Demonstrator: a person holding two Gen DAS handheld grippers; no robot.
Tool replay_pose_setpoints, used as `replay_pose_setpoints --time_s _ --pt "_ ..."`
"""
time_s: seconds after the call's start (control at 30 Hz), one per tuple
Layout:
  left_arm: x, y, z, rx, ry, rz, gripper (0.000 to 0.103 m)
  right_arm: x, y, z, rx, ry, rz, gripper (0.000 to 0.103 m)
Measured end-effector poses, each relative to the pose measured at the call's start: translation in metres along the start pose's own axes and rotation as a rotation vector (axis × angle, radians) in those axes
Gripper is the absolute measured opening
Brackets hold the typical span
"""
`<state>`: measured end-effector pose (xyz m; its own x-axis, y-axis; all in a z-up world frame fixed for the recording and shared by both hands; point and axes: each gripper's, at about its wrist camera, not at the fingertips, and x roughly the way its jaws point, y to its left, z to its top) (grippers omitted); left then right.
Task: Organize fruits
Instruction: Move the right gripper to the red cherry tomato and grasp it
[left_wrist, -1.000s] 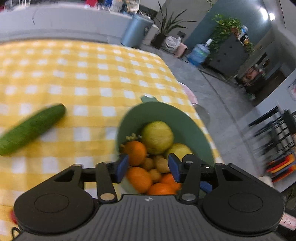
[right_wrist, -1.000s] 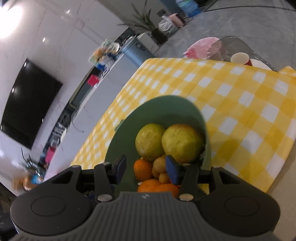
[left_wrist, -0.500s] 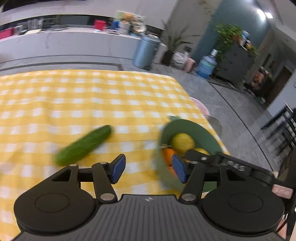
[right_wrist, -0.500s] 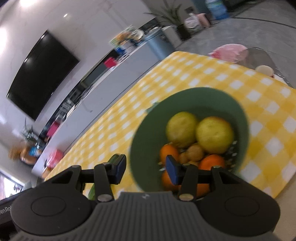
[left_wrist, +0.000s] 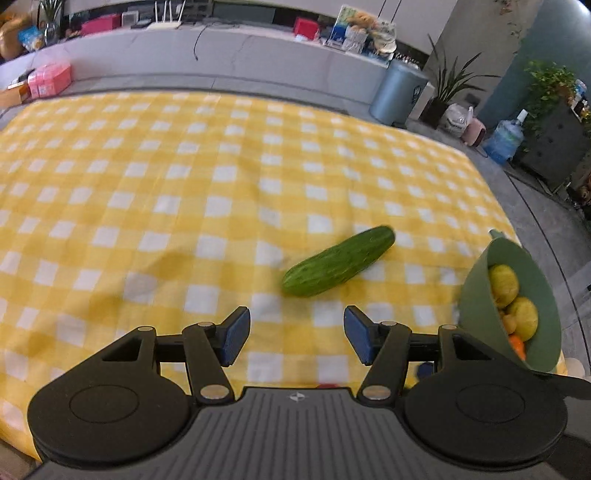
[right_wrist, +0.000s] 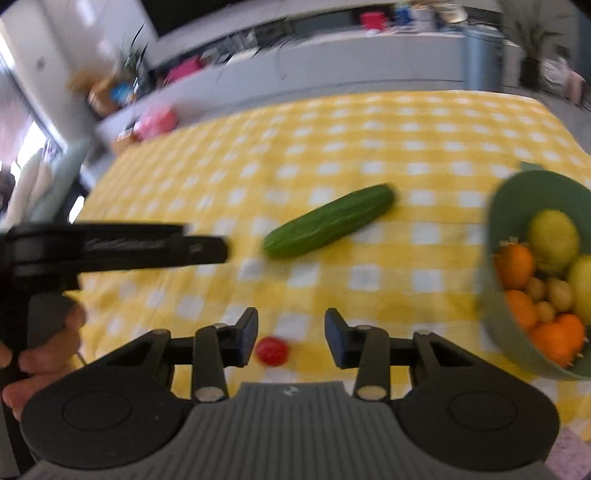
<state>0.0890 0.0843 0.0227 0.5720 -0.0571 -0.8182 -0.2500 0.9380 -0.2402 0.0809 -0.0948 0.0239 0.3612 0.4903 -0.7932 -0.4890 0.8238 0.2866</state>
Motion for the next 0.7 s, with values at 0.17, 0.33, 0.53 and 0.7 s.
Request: replay_pose_setpoints --time_s 0.17,0.33,0.53,0.7 --pt "0.008 0.019 -0.003 -0.011 0.026 -0.010 0.069 0.029 0.018 0.000 -0.047 0.080 -0.057 0.038" --pt "0.021 0.044 -0.003 -0.072 0.066 -0.014 0.069 0.044 0.017 0.002 -0.038 0.116 -0.082 0.038" --pt "0.029 0.064 -0.004 -0.126 0.098 -0.036 0.069 0.069 0.023 0.001 -0.041 0.182 -0.120 0.038" --pt "0.033 0.073 -0.004 -0.156 0.111 -0.047 0.069 0.078 0.035 0.001 -0.083 0.202 -0.128 0.034"
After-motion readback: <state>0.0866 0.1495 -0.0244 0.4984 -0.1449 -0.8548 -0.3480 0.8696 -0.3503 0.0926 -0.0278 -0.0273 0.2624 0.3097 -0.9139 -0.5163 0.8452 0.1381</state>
